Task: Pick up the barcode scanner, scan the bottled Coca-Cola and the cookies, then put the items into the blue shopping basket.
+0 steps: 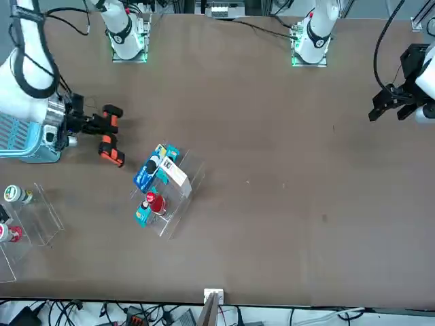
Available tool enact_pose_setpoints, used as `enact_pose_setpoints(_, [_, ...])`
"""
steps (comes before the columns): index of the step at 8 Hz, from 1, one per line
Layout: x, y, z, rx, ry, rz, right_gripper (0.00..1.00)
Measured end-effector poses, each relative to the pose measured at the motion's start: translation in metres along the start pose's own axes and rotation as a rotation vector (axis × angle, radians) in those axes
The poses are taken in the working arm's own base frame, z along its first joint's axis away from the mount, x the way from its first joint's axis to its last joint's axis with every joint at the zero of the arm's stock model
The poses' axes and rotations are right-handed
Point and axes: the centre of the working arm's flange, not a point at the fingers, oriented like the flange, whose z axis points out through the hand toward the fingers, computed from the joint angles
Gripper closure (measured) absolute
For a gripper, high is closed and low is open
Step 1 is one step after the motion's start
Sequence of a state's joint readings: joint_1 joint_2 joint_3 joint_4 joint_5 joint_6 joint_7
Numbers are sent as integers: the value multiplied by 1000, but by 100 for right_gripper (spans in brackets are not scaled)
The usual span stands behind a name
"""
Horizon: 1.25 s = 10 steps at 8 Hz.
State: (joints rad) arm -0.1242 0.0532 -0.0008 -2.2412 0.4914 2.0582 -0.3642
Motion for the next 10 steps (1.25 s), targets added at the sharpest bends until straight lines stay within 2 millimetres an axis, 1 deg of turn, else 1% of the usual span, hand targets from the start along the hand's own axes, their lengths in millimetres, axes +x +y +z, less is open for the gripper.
enact_pose_setpoints(1, [-6, 7, 4, -119, -1, 30, 56])
enact_pose_setpoints(2, [-13, 13, 17, -224, 22, 52, 56])
enact_pose_setpoints(3, [-24, 13, 42, -301, 61, 52, 56])
enact_pose_setpoints(4, [-37, 7, 68, -354, 88, 44, 56])
enact_pose_setpoints(5, [-49, 3, 89, -398, 95, 42, 56])
enact_pose_setpoints(6, [-59, 3, 102, -433, 92, 38, 56])
enact_pose_setpoints(7, [-64, 4, 108, -459, 86, 33, 56])
enact_pose_setpoints(10, [-72, 7, 115, -527, 66, 5, 56])
